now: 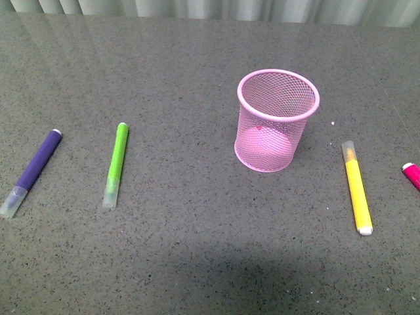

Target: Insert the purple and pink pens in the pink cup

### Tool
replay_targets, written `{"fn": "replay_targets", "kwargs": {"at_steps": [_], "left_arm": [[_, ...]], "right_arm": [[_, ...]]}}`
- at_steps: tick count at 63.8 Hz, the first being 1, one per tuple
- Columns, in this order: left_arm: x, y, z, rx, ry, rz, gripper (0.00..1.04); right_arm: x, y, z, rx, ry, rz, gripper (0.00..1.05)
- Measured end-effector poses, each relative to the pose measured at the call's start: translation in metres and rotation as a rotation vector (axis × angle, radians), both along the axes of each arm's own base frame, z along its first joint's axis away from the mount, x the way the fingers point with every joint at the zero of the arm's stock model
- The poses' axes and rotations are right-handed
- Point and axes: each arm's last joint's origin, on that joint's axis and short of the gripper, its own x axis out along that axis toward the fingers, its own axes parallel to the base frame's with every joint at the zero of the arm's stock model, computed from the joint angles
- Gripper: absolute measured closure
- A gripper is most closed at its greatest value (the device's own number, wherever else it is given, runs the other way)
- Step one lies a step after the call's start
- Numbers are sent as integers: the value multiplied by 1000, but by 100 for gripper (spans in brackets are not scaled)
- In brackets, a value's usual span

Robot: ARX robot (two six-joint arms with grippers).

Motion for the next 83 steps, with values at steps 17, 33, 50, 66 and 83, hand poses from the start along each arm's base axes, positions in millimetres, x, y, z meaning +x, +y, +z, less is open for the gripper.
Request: {"fn": "replay_targets", "kwargs": {"at_steps": [17,33,50,66,83], "left_arm": [[0,0,0,0,0,0,8],[0,0,0,0,0,0,8],[14,14,29,-301,711,511,8],[72,47,104,-353,587,523,8],[155,61,115,-298,632,442,8]], "right_arm": [[0,0,0,0,0,0,7],[0,0,0,0,0,0,7],[0,0,0,0,0,0,7],[0,0,0,0,0,0,7],[0,0,0,0,1,0,7]]}}
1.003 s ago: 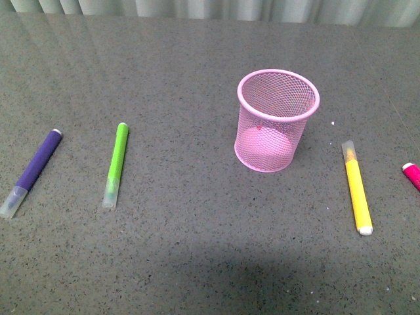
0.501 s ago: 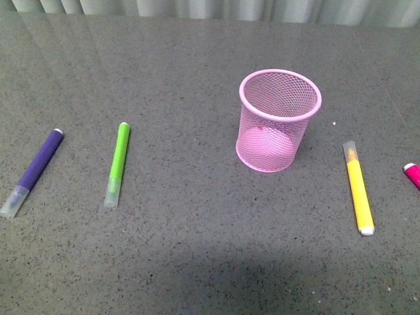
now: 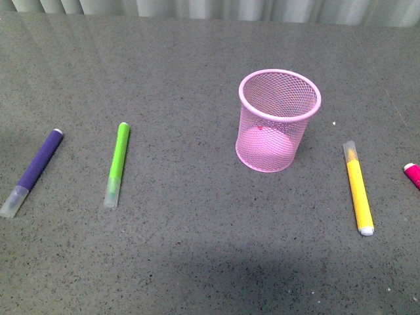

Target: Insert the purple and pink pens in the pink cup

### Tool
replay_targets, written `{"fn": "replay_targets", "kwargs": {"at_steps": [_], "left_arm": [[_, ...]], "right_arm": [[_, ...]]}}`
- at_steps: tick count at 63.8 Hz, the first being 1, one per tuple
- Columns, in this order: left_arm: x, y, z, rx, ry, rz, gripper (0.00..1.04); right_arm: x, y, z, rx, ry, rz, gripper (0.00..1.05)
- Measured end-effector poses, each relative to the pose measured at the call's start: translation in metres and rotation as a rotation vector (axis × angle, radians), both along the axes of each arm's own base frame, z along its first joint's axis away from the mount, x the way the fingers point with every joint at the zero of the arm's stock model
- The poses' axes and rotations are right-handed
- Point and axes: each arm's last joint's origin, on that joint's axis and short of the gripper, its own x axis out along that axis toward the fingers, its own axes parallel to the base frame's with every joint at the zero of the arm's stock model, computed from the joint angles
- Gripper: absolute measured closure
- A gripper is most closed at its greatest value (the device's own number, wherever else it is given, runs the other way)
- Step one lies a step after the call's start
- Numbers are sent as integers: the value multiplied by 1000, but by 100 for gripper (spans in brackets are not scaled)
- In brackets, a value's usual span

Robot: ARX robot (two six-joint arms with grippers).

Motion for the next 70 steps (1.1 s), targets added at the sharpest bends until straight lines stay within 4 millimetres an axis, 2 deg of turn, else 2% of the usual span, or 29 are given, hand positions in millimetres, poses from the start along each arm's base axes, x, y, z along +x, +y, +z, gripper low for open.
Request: {"fn": "replay_targets", "kwargs": {"at_steps": [9,18,25,35,49,70], "left_arm": [[40,-15,-38,-50,114,-103,8],[62,-35,-68,-54,185,-168,8],[74,-48,-79,-69,206,-217,8],[85,-56,-92,-88,237,-254,8],[101,-57,-123,-103,322,-280,8],[116,-68,-146,-110,380,-334,8]], "right_arm": [[0,0,0,0,0,0,7],[0,0,0,0,0,0,7],[0,0,0,0,0,0,7],[0,0,0,0,0,0,7],[0,0,0,0,0,0,7],[0,0,0,0,0,0,7]]}}
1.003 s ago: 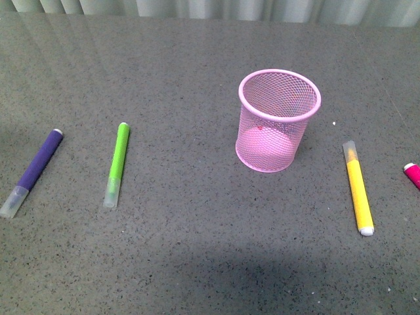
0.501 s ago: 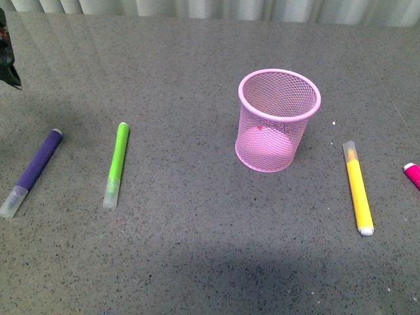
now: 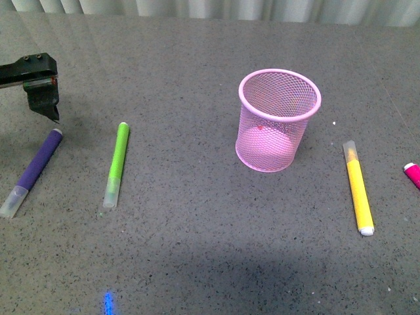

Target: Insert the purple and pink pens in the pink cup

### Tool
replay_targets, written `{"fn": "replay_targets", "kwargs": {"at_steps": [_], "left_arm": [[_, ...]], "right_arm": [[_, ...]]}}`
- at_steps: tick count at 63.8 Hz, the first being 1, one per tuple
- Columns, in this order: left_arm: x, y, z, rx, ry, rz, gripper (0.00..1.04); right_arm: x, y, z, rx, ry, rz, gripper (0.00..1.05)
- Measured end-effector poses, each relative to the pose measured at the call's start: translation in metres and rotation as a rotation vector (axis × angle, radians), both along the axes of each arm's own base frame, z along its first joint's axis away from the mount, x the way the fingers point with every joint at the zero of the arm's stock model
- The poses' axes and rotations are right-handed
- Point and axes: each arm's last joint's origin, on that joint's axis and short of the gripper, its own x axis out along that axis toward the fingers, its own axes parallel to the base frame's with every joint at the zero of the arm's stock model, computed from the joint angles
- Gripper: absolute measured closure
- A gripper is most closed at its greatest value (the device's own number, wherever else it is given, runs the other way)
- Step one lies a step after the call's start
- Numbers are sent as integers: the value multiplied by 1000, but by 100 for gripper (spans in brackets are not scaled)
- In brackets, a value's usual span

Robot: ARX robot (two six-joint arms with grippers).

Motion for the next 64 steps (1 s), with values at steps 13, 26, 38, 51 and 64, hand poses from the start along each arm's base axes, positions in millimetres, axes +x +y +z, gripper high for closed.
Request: {"fn": "replay_targets", "kwargs": {"at_steps": [13,26,38,51,64], "left_arm": [[9,-6,-9,-9,16,-24,8],[11,-12,-19,-12,41,-44,8],[11,-14,-26,-13,55,-54,8],[12,-14,-29,-11,56,-58,8],[12,-14,-31,-8,58,-56,8]], "right_arm": [[0,0,0,0,0,0,7],[0,0,0,0,0,0,7],[0,0,0,0,0,0,7],[0,0,0,0,0,0,7],[0,0,0,0,0,0,7]]}}
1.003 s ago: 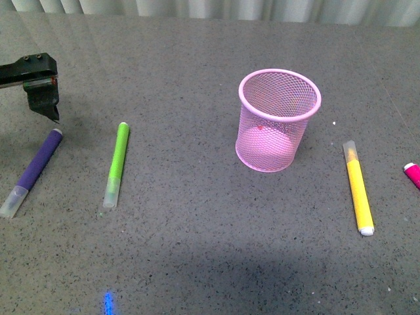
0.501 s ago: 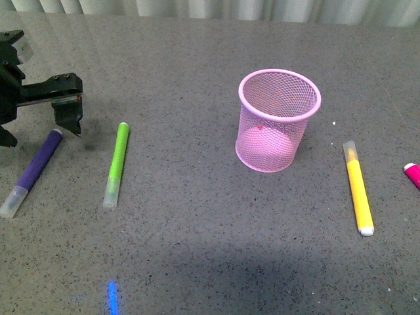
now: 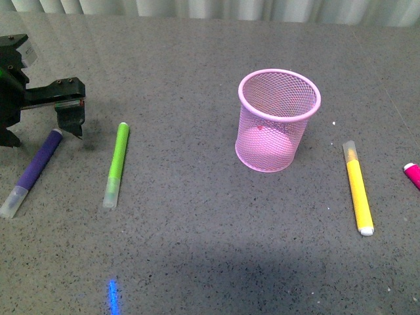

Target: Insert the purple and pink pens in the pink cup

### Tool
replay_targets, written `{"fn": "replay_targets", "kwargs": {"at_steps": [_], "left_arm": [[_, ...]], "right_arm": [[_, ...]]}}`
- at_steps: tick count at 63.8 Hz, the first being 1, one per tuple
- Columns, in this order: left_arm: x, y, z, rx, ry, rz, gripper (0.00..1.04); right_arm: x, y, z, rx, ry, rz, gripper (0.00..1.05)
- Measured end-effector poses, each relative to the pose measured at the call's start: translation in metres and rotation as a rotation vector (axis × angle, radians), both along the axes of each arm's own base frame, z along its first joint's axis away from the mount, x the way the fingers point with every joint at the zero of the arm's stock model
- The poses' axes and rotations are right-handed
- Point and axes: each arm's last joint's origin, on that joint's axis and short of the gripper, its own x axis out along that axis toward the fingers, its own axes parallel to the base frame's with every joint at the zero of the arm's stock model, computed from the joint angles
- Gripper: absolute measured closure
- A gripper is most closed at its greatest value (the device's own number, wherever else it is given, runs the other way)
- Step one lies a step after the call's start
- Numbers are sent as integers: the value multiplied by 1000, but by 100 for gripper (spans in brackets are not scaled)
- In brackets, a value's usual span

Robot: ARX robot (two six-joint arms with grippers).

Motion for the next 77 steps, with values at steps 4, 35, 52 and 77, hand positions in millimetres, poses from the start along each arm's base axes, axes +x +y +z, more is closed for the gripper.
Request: {"fn": "replay_targets", "kwargs": {"at_steps": [4,35,52,77], "left_arm": [[0,0,-1,0,0,0,11],[-10,8,-2,-8,1,18,92],[-37,26,6,-27,4,36,96],[-85,70,152,69,-438,5,96]], "right_arm": [[0,0,0,0,0,0,7],[0,0,0,0,0,0,7],[0,0,0,0,0,0,7],[0,0,0,0,0,0,7]]}}
